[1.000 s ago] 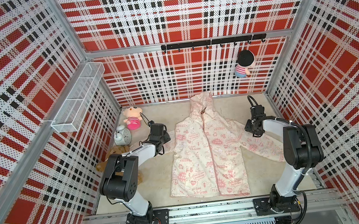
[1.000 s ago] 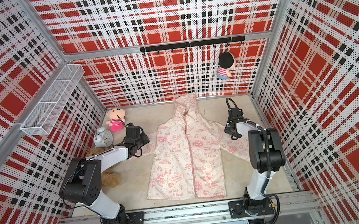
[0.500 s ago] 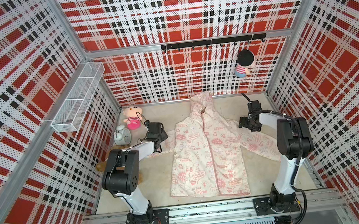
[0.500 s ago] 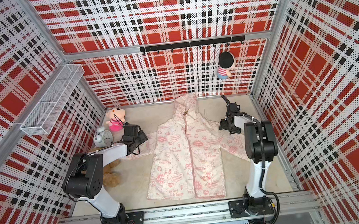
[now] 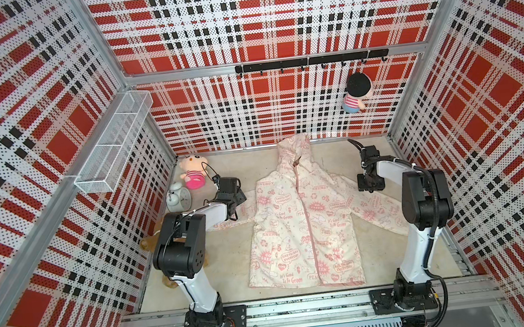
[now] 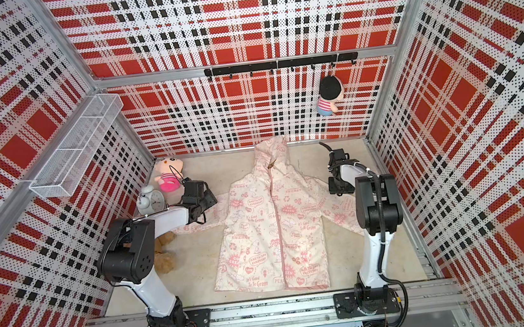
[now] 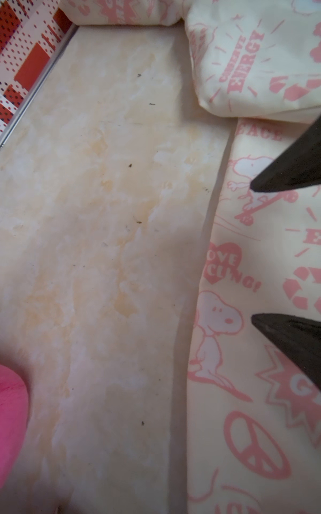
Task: Unzip the jacket
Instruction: Smooth out the jacket at the center of the board.
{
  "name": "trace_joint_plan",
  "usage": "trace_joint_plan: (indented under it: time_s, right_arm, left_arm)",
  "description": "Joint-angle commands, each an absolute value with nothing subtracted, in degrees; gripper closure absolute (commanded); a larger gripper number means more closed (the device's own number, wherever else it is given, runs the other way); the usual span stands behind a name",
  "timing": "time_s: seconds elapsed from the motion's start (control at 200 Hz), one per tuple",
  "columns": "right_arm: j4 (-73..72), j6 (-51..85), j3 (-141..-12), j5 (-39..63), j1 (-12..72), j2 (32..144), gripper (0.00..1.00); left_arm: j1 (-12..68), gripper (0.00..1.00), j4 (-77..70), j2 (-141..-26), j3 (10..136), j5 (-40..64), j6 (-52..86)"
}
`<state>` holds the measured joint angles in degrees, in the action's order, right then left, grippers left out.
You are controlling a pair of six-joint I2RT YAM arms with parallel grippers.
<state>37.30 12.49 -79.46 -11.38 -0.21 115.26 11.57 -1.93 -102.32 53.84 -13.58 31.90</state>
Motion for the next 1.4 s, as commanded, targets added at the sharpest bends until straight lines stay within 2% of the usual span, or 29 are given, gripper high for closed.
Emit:
trace_joint_plan:
  time_s: [0.0, 0.04, 0.17, 0.506, 0.636, 0.701, 0.767, 0.832, 0.927, 0.937, 1.052, 1.162, 1.263, 1.393]
  right_arm:
    - [40.25, 10.49, -78.29, -12.41, -0.37, 119.14, 0.59]
    - [40.25, 10.37, -78.68, -12.72, -0.42, 119.52, 0.65]
    - [41.22, 10.04, -81.51, -15.09, -0.44, 121.05, 1.00]
    - [41.54, 7.07, -93.56, -25.47, -1.64, 124.06, 1.00]
    - [42.01, 6.68, -94.92, -28.08, -3.08, 123.80, 1.00]
    - [43.14, 7.06, -95.51, -28.57, -3.37, 123.26, 1.00]
    - [42.64, 7.29, -94.80, -26.79, -3.36, 120.98, 0.90]
    - [41.75, 8.34, -93.44, -23.22, -3.30, 117.38, 0.69]
    - [38.49, 9.91, -90.96, -12.76, -3.14, 111.24, 0.60]
    - [37.86, 10.06, -90.55, -11.41, -3.00, 110.60, 0.59]
    - [29.71, 10.39, -86.11, 2.08, -0.29, 105.00, 0.52]
    - [26.99, 10.66, -86.78, 7.35, 3.28, 105.36, 0.51]
    - [26.87, 11.79, -87.64, 10.01, 5.03, 107.17, 0.52]
    - [24.58, 13.32, -85.77, 11.29, 6.33, 108.03, 0.52]
  left_arm:
    - [12.05, 0.29, -1.63, -103.19, 54.90, -14.65, 31.57]
    - [12.06, 0.29, -1.50, -103.23, 54.85, -14.85, 31.47]
    - [11.98, 0.30, -1.40, -103.34, 54.93, -14.99, 31.35]
    - [12.30, 0.36, -1.34, -103.15, 54.91, -14.93, 31.05]
    - [12.93, 0.36, -2.38, -101.65, 55.23, -15.19, 29.91]
    - [13.70, 0.33, -3.83, -100.31, 55.90, -15.47, 28.21]
    - [17.11, 0.29, -5.85, -99.18, 57.72, -15.10, 24.81]
    - [20.38, 0.21, -7.67, -98.99, 60.71, -16.12, 21.42]
    - [24.40, 0.05, -7.52, -102.77, 68.33, -17.26, 16.42]
    - [24.71, 0.00, -7.04, -103.52, 69.49, -17.23, 16.37]
    - [25.90, 0.02, 0.37, -114.76, 84.26, -13.23, 18.10]
    - [26.44, 0.00, 11.14, -127.68, 101.07, -11.14, 20.78]
    - [27.37, 0.11, 15.49, -134.33, 108.53, -11.76, 22.57]
    - [27.19, 0.25, 15.81, -136.48, 108.41, -11.39, 23.55]
